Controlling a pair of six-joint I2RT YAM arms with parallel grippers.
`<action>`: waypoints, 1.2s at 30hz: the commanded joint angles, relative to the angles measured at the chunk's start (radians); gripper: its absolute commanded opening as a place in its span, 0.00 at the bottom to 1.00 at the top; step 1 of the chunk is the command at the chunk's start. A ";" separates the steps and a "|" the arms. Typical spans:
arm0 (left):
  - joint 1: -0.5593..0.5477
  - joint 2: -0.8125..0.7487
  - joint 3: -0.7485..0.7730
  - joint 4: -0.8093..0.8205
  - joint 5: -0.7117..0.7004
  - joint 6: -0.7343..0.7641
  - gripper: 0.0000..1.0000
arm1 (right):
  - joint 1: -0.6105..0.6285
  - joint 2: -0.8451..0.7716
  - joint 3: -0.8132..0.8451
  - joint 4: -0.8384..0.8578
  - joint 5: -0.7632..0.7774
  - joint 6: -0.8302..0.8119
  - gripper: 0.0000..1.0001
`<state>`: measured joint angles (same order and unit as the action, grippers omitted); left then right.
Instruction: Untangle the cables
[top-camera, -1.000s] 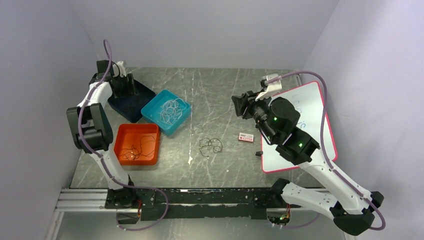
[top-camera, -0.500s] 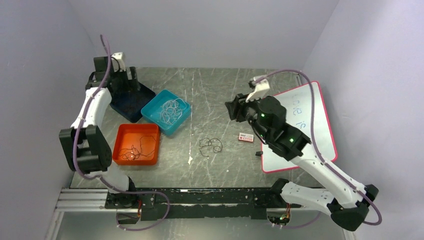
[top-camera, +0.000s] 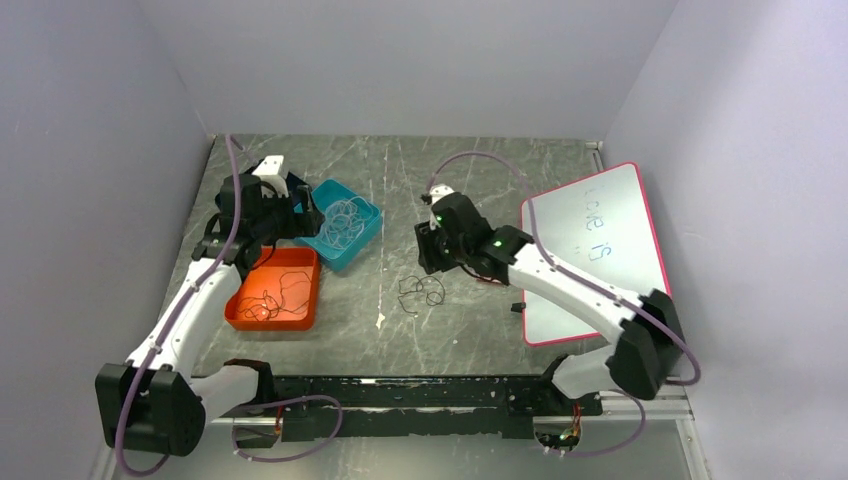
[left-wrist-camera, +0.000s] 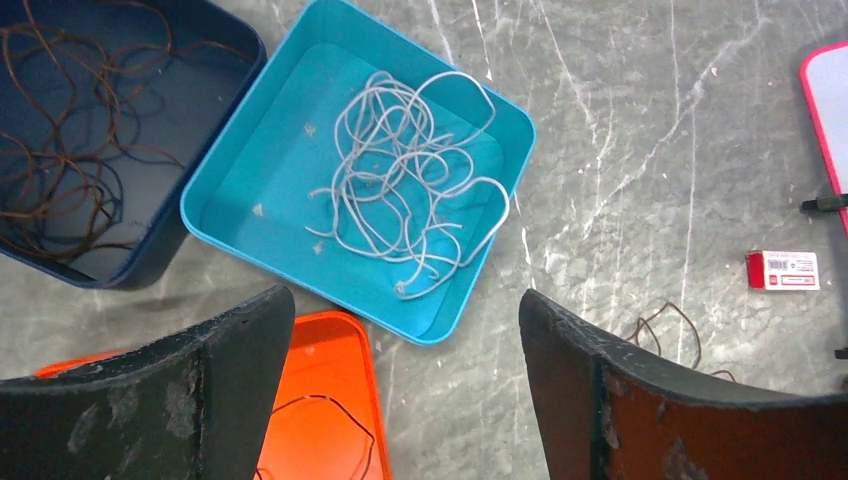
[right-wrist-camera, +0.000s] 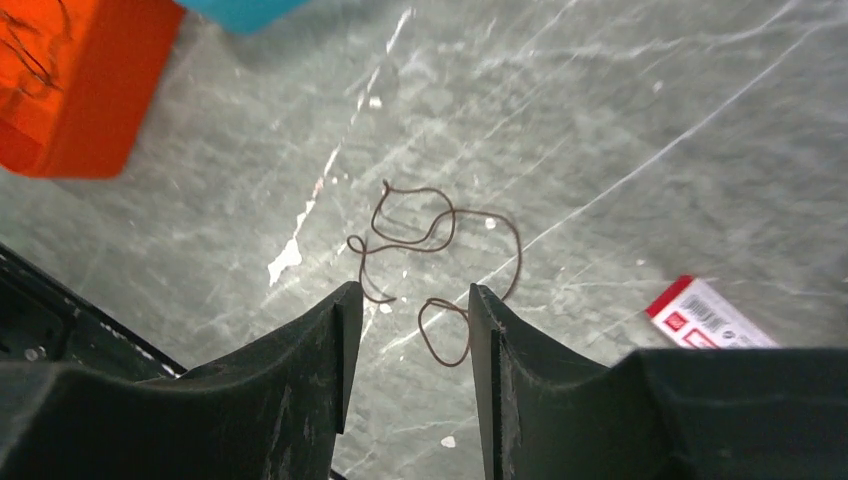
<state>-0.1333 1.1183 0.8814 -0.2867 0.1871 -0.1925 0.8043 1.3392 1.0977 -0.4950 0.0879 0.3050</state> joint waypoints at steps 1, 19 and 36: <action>-0.012 -0.053 -0.048 0.052 0.025 -0.072 0.86 | -0.002 0.111 0.019 -0.039 -0.107 0.013 0.46; -0.015 -0.046 -0.076 0.068 0.058 -0.058 0.85 | 0.055 0.293 -0.075 0.011 0.076 0.075 0.44; -0.015 -0.038 -0.095 0.091 0.089 -0.081 0.83 | 0.057 0.224 -0.140 0.013 0.069 0.095 0.12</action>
<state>-0.1413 1.0809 0.7883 -0.2287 0.2440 -0.2657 0.8589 1.6184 0.9565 -0.4850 0.1322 0.3893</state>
